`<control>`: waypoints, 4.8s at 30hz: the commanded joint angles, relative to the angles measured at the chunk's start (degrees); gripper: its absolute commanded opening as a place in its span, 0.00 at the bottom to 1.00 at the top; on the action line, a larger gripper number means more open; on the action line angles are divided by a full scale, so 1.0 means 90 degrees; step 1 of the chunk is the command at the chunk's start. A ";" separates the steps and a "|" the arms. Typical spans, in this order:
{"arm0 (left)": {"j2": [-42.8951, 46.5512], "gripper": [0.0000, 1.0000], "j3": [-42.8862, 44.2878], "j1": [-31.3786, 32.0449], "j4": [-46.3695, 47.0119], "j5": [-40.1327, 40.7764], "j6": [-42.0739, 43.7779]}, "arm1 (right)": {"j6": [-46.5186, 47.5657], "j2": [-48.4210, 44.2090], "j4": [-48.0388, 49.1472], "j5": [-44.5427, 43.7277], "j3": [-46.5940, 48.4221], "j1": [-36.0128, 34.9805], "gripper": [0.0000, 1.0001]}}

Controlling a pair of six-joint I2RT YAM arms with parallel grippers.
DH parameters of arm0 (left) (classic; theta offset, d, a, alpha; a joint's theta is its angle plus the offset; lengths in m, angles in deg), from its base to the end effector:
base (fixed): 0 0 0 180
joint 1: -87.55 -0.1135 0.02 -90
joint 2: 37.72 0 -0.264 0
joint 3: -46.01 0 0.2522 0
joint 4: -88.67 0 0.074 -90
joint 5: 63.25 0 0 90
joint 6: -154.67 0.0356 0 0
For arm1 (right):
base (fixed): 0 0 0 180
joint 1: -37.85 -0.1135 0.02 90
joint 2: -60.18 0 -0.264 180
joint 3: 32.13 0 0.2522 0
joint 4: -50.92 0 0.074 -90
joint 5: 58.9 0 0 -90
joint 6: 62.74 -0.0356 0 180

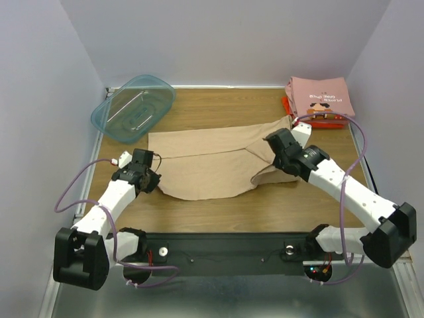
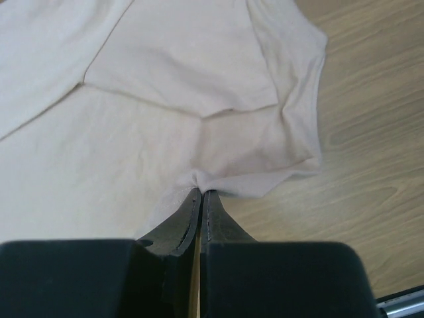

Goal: Fold and stack the t-shirts
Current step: Fold the tshirt

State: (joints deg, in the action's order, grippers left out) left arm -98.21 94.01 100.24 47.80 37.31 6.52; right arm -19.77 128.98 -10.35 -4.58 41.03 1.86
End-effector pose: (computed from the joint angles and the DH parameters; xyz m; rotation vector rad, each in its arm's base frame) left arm 0.1978 -0.0378 0.2012 -1.0374 2.2782 -0.2917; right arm 0.2001 0.1196 0.2926 0.4422 2.2790 -0.1020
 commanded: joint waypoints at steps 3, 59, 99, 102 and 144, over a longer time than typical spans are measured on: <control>-0.0290 0.00 0.0629 -0.0130 -0.0132 0.0115 0.0240 | 0.0713 0.0490 0.0727 -0.0128 0.0617 0.0814 0.00; -0.2049 0.99 0.2212 -0.0853 0.0561 -0.0275 0.1529 | 0.1914 0.3440 0.2543 0.4564 0.1684 0.2534 1.00; -0.1961 0.99 0.1752 -0.0853 0.0796 -0.0354 0.1852 | 0.2246 0.5863 0.3110 0.5049 0.4866 0.2202 1.00; -0.1805 0.99 0.1723 -0.0843 0.0893 -0.0490 0.1852 | 0.2461 0.5287 0.3120 0.4709 0.4359 0.2192 1.00; -0.2605 0.99 0.0451 0.4272 0.2642 -0.2045 -0.1605 | 0.5871 0.8937 0.3422 0.6902 0.8066 0.1772 1.00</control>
State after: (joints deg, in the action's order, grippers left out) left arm -120.35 97.24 132.00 77.11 19.74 2.83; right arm 32.49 204.99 18.04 44.62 106.43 18.96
